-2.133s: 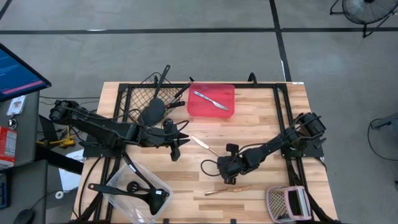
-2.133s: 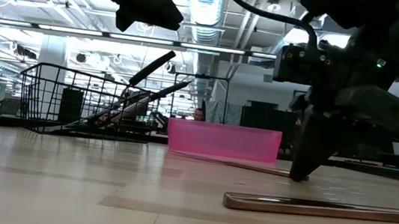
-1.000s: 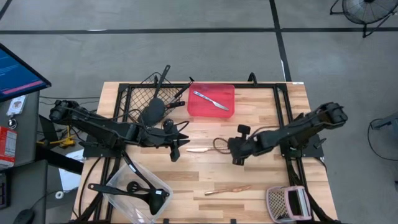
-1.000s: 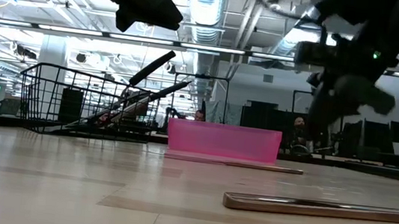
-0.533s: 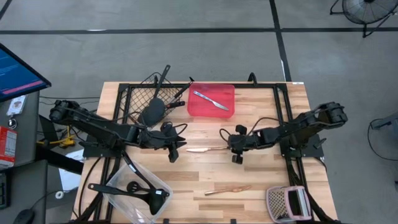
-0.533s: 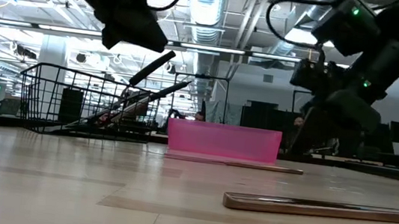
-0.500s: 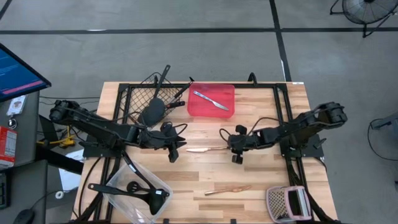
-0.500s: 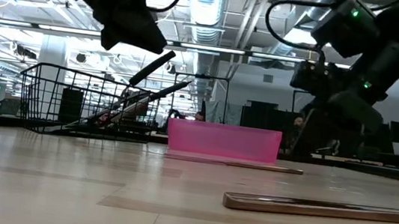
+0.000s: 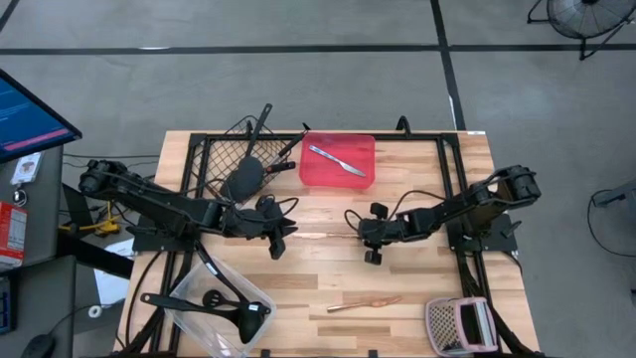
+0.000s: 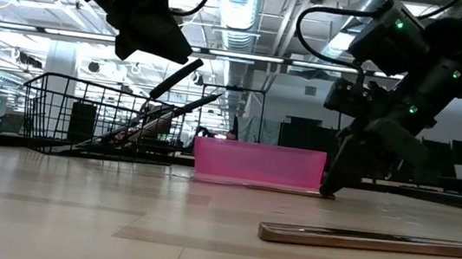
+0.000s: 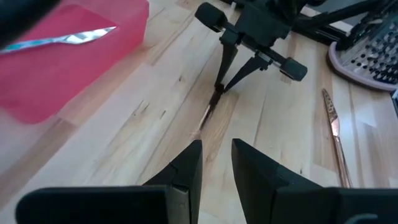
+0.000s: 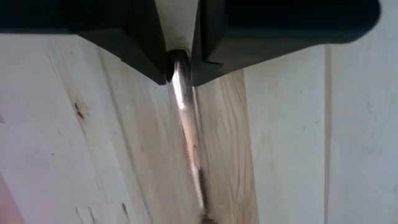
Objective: Pick & Place Kitchen Items
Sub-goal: Put the gold table knife into the red bin
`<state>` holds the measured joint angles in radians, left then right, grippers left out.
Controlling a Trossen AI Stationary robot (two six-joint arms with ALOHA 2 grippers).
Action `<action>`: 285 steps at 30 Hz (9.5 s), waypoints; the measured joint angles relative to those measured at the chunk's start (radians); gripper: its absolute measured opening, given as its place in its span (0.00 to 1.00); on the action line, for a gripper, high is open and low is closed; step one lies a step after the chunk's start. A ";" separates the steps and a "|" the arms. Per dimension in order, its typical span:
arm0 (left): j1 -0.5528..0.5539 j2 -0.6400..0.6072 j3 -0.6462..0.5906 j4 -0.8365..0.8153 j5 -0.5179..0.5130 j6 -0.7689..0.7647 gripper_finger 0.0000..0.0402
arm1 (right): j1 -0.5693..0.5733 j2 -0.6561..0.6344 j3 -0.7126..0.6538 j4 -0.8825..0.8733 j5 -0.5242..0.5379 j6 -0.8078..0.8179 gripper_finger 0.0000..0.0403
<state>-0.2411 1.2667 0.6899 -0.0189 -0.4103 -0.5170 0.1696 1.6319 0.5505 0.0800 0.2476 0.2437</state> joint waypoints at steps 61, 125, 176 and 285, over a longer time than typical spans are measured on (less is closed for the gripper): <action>0.150 0.458 -0.154 0.473 0.150 0.537 0.71 | 0.000 0.003 -0.015 0.036 -0.036 -0.061 0.16; 0.343 0.579 -0.175 0.612 0.288 0.580 0.00 | -0.031 0.009 0.205 0.032 0.061 -0.384 0.38; 0.338 0.438 -0.188 0.572 0.339 0.533 0.05 | -0.190 0.395 0.477 0.024 0.033 -0.326 0.00; 0.051 -0.406 -0.184 0.380 0.301 0.402 0.28 | -0.219 0.044 0.554 -0.322 -0.025 -0.299 0.00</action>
<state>-0.1897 0.8605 0.5056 0.3607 -0.1097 -0.1147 -0.0499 1.6755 1.1041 -0.2418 0.2221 -0.0549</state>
